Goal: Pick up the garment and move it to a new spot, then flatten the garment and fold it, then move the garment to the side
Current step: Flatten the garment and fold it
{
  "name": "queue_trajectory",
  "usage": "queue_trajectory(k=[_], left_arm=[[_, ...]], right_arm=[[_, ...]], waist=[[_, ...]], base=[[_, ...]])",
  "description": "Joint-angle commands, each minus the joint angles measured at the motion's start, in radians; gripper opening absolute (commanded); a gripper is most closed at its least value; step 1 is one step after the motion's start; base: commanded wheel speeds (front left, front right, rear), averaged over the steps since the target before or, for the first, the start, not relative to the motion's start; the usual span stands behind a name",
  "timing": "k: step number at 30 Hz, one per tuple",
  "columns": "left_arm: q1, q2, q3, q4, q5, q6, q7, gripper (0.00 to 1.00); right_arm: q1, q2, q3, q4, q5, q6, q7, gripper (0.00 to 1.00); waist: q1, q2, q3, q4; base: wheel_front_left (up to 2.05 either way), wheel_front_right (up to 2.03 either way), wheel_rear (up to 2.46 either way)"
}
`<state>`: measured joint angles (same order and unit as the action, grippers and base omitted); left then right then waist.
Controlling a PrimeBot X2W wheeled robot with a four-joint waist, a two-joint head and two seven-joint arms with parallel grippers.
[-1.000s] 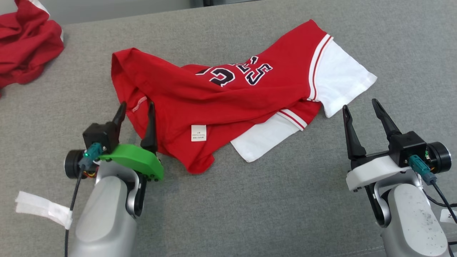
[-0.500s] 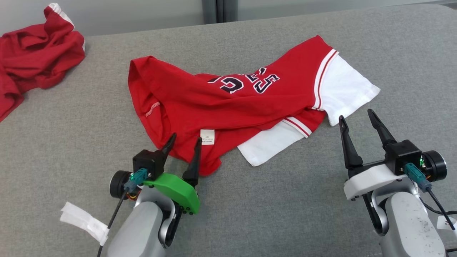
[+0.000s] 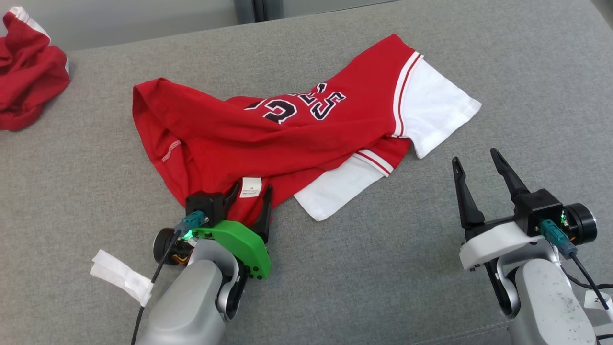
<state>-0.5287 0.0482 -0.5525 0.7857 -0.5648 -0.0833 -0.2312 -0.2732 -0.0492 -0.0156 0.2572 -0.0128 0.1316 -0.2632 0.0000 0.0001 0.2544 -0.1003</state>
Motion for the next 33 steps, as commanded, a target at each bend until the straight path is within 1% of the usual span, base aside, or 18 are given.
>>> queue_trajectory(k=[1,3,4,5,6,7,9,10,13,14,19,25,30,33], left_arm=[[-0.020,0.004,-0.004,0.006,-0.027,-0.003,-0.006,1.00],[-0.025,0.004,-0.014,0.010,-0.052,-0.010,-0.007,1.00],[-0.029,0.004,-0.019,0.012,-0.063,-0.012,-0.009,0.95],[-0.034,0.004,-0.025,0.014,-0.078,-0.012,-0.010,0.76],[-0.038,0.004,-0.029,0.015,-0.085,-0.012,-0.011,0.59],[-0.042,0.005,-0.036,0.018,-0.091,-0.010,-0.012,0.48],[-0.050,0.004,-0.046,0.026,-0.098,-0.004,-0.015,0.36],[-0.053,0.004,-0.050,0.031,-0.099,-0.001,-0.017,0.26],[-0.065,0.004,-0.060,0.044,-0.103,0.008,-0.023,0.03],[-0.067,0.004,-0.062,0.046,-0.107,0.007,-0.024,0.00],[-0.076,0.004,-0.070,0.052,-0.117,0.012,-0.030,0.00],[-0.083,0.004,-0.068,0.030,-0.086,0.023,-0.034,0.00],[-0.049,0.025,-0.051,-0.069,-0.013,0.043,-0.034,0.00],[-0.022,0.043,-0.057,-0.138,0.029,0.051,-0.034,0.00]], right_arm=[[0.010,-0.003,0.000,0.002,0.007,-0.002,-0.002,1.00],[0.013,-0.003,0.000,0.003,0.007,-0.002,-0.002,1.00],[0.014,-0.003,0.001,0.003,0.007,-0.002,-0.002,1.00],[0.015,-0.003,0.001,0.003,0.008,-0.002,-0.002,1.00],[0.016,-0.003,0.001,0.004,0.010,-0.002,-0.002,1.00],[0.016,-0.003,0.001,0.003,0.012,-0.002,-0.002,1.00],[0.016,-0.003,0.003,0.002,0.014,-0.002,-0.002,1.00],[0.016,-0.003,0.004,0.002,0.015,-0.002,-0.002,1.00],[0.014,-0.003,0.006,0.000,0.015,-0.002,-0.002,1.00],[0.013,-0.003,0.006,0.000,0.016,-0.002,-0.002,1.00],[0.013,-0.003,-0.001,0.002,0.016,-0.002,-0.002,1.00],[0.015,-0.003,-0.006,0.004,0.018,-0.002,-0.002,1.00],[0.023,-0.003,-0.018,0.006,0.015,-0.002,-0.002,1.00],[0.028,-0.003,-0.023,0.006,0.017,-0.002,-0.002,1.00]], waist=[[0.0000,-0.0001,0.002,-0.007],[0.0000,-0.0001,0.002,-0.009],[0.0000,-0.0001,0.002,-0.010],[0.0000,-0.0001,0.001,-0.010],[0.0000,-0.0001,0.001,-0.011],[0.0000,-0.0001,0.001,-0.011],[0.0000,-0.0001,0.000,-0.011],[0.0000,-0.0001,0.000,-0.011],[0.0000,-0.0001,0.001,-0.011],[0.0000,-0.0001,0.001,-0.011],[0.0000,-0.0001,0.001,-0.006],[0.0000,-0.0001,-0.007,0.005],[0.0000,-0.0001,-0.028,0.024],[0.0000,-0.0001,-0.044,0.035]], base=[[0.00,0.00,0.00],[0.00,0.00,0.00],[0.00,0.00,0.00],[0.00,0.00,0.00],[0.00,0.00,0.00],[0.00,0.00,0.00],[0.00,0.00,0.00],[0.00,0.00,0.00],[0.00,0.00,0.00],[0.00,0.00,0.00],[0.00,0.00,0.00],[0.00,0.00,0.00],[0.00,0.00,0.00],[0.00,0.00,0.00]])
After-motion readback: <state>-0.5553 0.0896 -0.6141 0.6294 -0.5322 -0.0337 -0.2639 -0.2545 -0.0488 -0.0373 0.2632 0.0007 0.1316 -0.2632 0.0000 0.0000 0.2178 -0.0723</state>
